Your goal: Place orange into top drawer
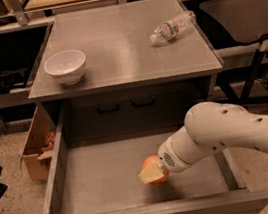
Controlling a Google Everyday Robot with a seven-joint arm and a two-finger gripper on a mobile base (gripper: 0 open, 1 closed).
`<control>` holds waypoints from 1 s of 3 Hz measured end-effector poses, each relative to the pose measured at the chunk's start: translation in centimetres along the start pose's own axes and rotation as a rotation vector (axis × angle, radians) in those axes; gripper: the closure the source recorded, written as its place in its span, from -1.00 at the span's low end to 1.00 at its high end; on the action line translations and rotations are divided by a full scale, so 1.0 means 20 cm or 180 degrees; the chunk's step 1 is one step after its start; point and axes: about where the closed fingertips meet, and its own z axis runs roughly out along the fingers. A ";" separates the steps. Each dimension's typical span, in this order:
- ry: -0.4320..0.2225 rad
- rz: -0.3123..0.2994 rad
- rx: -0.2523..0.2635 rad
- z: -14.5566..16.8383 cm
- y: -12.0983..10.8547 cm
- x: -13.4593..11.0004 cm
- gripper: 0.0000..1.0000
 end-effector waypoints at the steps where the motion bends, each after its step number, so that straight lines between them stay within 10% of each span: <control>1: 0.0000 0.0000 0.0000 0.00 0.00 0.00 0.18; 3: 0.0000 0.0000 0.0000 0.00 0.00 0.00 -0.75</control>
Offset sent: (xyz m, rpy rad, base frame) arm 0.0000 0.0000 0.0000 0.0000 0.0000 0.0000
